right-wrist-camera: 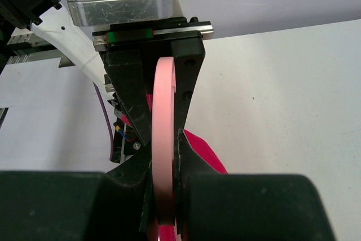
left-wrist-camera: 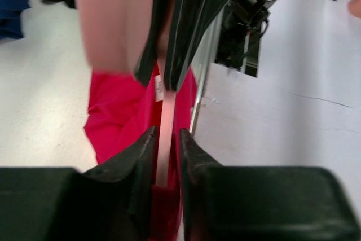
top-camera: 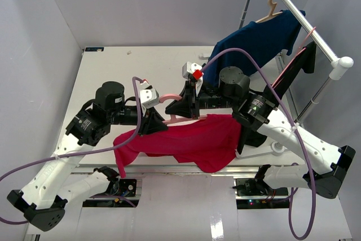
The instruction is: Place the t-shirt on the hanger
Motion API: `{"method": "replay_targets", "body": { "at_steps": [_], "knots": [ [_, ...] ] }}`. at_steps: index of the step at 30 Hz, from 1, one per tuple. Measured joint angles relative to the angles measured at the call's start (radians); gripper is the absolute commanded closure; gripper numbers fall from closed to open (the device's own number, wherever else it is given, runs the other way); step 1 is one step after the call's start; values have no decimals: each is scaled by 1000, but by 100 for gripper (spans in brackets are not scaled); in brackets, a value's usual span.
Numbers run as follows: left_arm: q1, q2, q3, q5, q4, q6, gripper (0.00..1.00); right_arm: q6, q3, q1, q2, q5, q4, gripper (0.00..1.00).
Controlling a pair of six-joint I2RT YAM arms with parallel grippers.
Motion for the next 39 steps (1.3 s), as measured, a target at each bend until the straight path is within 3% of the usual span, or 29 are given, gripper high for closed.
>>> {"method": "replay_targets", "body": {
  "at_steps": [9, 18, 28, 34, 39],
  "knots": [
    [0, -95, -24, -101, 2, -8, 61, -7, -1, 0, -27, 16, 4, 92],
    [0, -76, -27, -134, 3, -13, 67, -18, -1, 0, -35, 42, -11, 92],
    [-1, -99, -60, -188, 10, -16, 66, -39, -7, -5, -74, 96, -44, 92],
    [-2, -97, -57, -206, 6, -19, 44, -41, -7, -6, -78, 110, -49, 92],
    [-1, -66, -5, -185, -7, -34, 39, -41, -6, -11, -75, 110, -46, 92]
  ]
}}
